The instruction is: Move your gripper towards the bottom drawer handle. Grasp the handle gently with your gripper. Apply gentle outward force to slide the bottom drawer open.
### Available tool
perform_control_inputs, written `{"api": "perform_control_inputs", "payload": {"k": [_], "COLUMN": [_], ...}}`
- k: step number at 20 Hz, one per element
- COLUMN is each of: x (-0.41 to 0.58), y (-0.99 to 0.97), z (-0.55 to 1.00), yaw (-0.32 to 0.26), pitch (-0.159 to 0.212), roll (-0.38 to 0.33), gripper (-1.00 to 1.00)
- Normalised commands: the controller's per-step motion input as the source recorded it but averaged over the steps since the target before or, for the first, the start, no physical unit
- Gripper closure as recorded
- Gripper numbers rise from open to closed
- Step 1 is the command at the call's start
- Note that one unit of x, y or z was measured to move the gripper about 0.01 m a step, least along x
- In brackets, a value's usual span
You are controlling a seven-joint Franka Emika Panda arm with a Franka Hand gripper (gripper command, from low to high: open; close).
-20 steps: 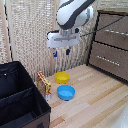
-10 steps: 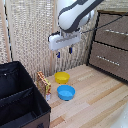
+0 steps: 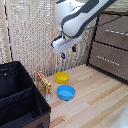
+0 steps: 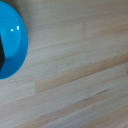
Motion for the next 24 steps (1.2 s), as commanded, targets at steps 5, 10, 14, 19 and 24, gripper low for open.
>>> {"api": "perform_control_inputs", "payload": {"k": [5, 10, 14, 19, 24], "x": [-0.061, -0.051, -0.026, 0.000, 0.000], "y": [-0.20, -0.24, -0.24, -0.18, -0.13], "z": [0.00, 0.00, 0.00, 0.00, -0.10], "yaw": [0.163, 0.148, 0.145, 0.150, 0.146], "pitch": [-0.031, -0.058, -0.084, -0.056, -0.003], "roll": [-0.351, -0.341, -0.339, -0.344, -0.338], "gripper": [-1.00, -1.00, -1.00, -1.00, -1.00]}}
